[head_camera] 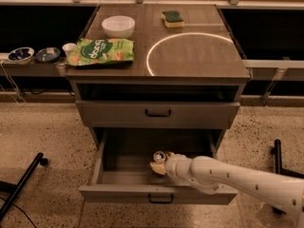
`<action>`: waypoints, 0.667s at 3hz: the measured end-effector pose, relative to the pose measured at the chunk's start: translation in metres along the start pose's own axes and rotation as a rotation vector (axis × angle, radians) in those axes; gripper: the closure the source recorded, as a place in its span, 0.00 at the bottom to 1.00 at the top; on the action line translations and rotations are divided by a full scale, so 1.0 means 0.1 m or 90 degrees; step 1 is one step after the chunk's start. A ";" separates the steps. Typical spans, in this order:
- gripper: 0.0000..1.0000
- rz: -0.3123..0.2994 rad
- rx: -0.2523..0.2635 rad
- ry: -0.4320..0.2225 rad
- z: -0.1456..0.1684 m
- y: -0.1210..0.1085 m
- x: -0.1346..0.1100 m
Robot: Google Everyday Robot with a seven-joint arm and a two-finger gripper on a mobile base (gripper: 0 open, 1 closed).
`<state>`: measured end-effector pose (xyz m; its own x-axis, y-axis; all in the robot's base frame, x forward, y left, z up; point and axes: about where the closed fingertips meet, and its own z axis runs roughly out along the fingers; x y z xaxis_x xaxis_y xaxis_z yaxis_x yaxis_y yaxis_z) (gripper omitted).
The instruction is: Pick orange can from middle drawer and place on counter
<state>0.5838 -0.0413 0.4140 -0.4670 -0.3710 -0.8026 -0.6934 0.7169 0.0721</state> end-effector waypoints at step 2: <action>1.00 -0.167 -0.046 -0.307 -0.92 -0.09 -0.84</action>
Offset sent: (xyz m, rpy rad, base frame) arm -0.1128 -0.1761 0.2808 0.4617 -0.7674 0.2154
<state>0.5793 -0.0712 0.5356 0.0191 -0.2070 -0.9781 -0.7967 0.5879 -0.1400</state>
